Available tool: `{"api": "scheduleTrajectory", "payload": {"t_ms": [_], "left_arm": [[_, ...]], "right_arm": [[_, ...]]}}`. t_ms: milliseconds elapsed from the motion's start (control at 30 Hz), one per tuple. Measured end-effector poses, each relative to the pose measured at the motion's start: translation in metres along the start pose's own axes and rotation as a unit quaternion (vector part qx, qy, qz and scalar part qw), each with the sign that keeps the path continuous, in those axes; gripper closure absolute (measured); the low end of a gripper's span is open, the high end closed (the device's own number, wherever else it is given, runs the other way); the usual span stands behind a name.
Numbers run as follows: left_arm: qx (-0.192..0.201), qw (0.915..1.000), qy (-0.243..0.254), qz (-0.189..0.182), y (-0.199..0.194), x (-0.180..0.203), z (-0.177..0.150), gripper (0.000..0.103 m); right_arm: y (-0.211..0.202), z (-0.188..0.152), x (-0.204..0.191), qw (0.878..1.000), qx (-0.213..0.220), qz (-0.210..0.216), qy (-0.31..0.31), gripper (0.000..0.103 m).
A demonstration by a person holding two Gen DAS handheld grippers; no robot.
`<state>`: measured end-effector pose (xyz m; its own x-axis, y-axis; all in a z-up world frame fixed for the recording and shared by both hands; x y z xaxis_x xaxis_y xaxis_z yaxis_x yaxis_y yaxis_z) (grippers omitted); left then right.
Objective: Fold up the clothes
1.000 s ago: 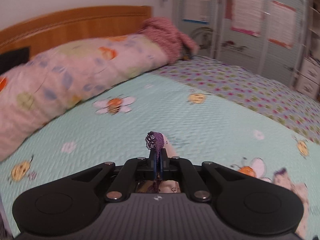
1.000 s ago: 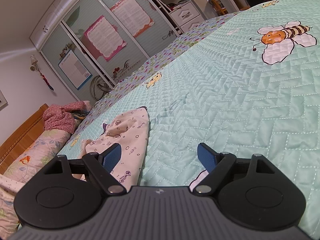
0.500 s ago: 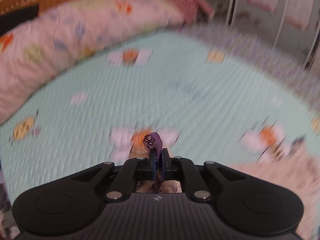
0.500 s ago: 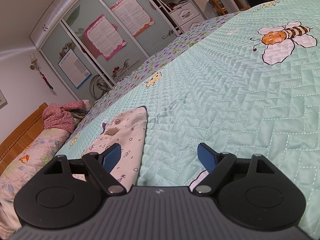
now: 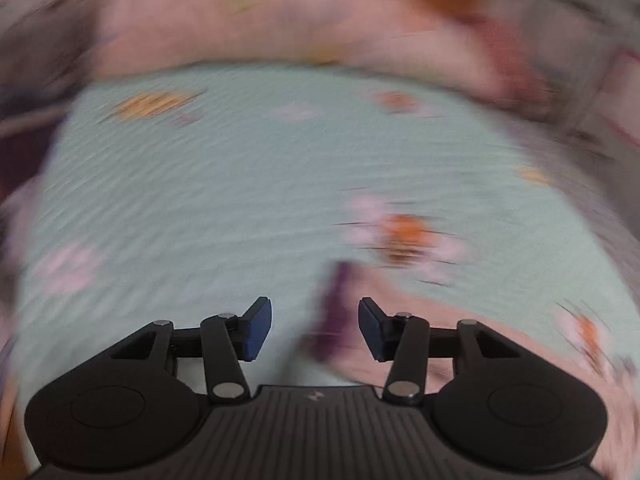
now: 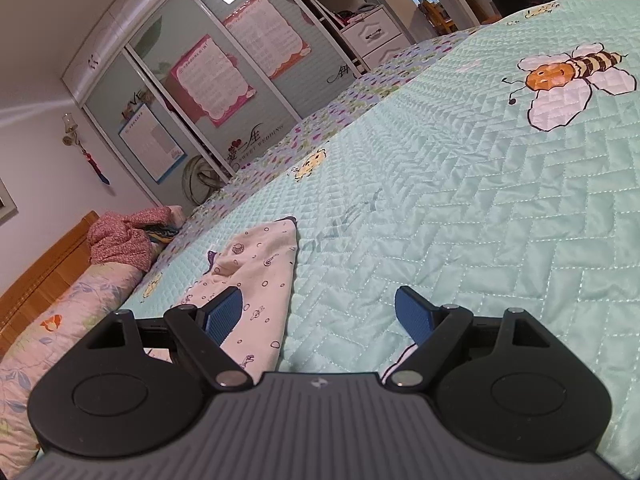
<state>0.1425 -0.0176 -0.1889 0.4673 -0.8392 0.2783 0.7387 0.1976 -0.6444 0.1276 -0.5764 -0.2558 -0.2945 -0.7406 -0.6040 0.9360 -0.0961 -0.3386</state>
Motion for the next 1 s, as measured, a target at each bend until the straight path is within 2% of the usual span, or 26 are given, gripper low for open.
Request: {"api": "scheduleTrajectory", "payload": {"t_ms": [33,67,100,167,233,267,333,367,433,600,667,733,900,967,1000], "left_arm": [[0.009,0.9977,0.043,-0.051,-0.004,0.027,-0.004,0.052],[-0.001,0.9905,0.084,-0.109,-0.005,0.060,-0.010,0.051],[-0.023,0.9789,0.120,-0.164,-0.004,0.093,-0.016,0.051],[-0.062,0.9458,0.180,-0.263,-0.002,0.161,-0.028,0.051],[-0.084,0.9079,0.239,-0.334,0.003,0.225,-0.037,0.048],[-0.093,0.8889,0.266,-0.361,0.006,0.256,-0.042,0.048],[-0.105,0.8681,0.312,-0.371,0.022,0.309,-0.055,0.047],[-0.107,0.8640,0.329,-0.366,0.034,0.330,-0.059,0.047],[-0.113,0.8646,0.343,-0.350,0.060,0.362,-0.062,0.048],[-0.161,0.8706,0.311,-0.346,0.111,0.403,-0.068,0.048],[-0.169,0.8653,0.328,-0.339,0.120,0.413,-0.077,0.048],[-0.184,0.8565,0.348,-0.334,0.124,0.422,-0.090,0.048],[-0.204,0.8514,0.358,-0.325,0.131,0.429,-0.103,0.048],[-0.218,0.8464,0.359,-0.327,0.133,0.431,-0.110,0.052],[-0.227,0.8430,0.360,-0.329,0.134,0.432,-0.115,0.065]], "right_arm": [[0.002,0.001,-0.001,1.000,-0.001,0.004,0.003,0.019],[0.006,0.003,-0.002,1.000,-0.005,0.009,0.007,0.019],[0.017,0.008,-0.004,1.000,-0.015,0.016,0.010,0.019],[0.041,0.021,-0.008,0.999,-0.041,0.032,0.014,0.019],[0.069,0.033,-0.008,0.997,-0.068,0.041,0.023,0.019],[0.083,0.038,-0.006,0.996,-0.077,0.042,0.028,0.019],[0.106,0.047,-0.007,0.995,-0.082,0.043,0.030,0.019],[0.117,0.049,-0.010,0.995,-0.090,0.045,0.025,0.019],[0.134,0.051,-0.015,0.993,-0.104,0.051,0.013,0.019],[0.147,0.048,-0.025,0.991,-0.099,0.094,-0.002,0.019],[0.144,0.045,-0.031,0.988,-0.105,0.116,-0.012,0.019],[0.147,0.042,-0.037,0.982,-0.125,0.139,-0.019,0.022],[0.149,0.044,-0.030,0.979,-0.137,0.147,0.012,0.042],[0.149,0.045,-0.024,0.978,-0.140,0.150,0.034,0.051],[0.150,0.045,-0.023,0.977,-0.144,0.152,0.041,0.058]]}}
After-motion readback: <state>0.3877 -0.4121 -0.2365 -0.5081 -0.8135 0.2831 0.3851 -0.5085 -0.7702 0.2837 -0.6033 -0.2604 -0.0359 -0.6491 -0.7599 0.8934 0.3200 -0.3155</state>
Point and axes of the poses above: each gripper's, at about its wrist camera, not at the fingertips, and y roughly the way its jaws point, x to its right, z to its top, the point moved 10 cm from there along y, roughly the way its jaws point, and after that the axes turned 2 degrees about -y, right-handed, at the moved point
